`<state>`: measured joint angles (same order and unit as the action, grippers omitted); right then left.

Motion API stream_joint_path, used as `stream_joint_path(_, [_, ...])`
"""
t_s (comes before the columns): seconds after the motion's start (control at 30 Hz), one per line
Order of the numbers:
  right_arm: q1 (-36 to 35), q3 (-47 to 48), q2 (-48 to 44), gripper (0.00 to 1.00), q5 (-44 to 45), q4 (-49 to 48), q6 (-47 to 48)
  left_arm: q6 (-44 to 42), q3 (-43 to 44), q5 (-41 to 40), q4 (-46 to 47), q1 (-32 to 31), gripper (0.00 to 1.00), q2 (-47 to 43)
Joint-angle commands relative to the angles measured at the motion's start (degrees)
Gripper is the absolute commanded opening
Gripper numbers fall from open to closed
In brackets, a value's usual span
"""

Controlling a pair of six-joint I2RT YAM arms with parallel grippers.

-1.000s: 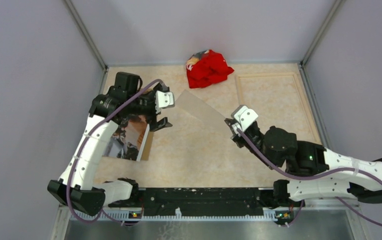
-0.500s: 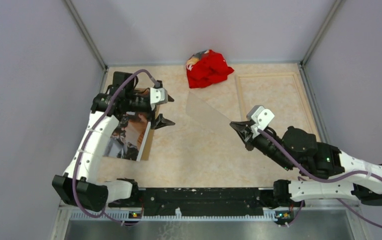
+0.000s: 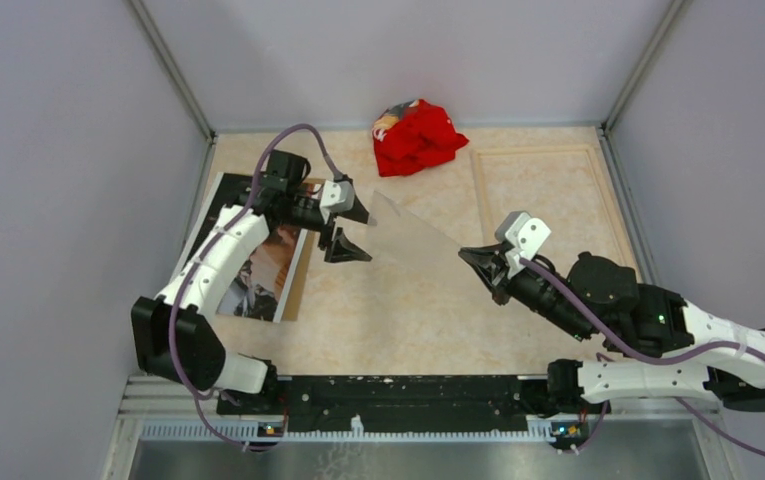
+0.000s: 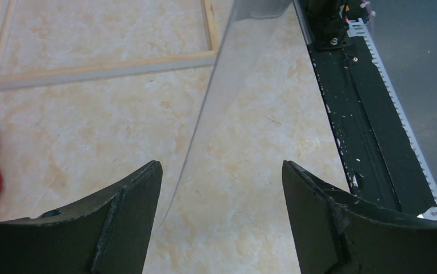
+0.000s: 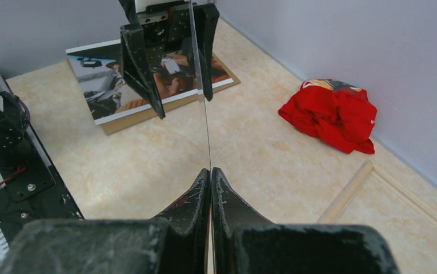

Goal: Put the photo into the frame
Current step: Pick up the photo frame item at the center of the board.

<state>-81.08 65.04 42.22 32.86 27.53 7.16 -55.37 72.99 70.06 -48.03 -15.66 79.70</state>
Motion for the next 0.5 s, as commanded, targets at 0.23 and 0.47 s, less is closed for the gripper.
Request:
stream_joint_path(0.23, [0.3,3.1,-0.6,0.00,1.1,-4.3,-0.9,-14.3,5.0,6.7,-9.3,-2.3,0.43,4.1])
stream_joint_path(0.47, [0.3,4.3,1.5,0.18,-0.6,-2.5,-5.6,-24.3,8.3,3.7,-14.7,-4.8,0.00,3.4])
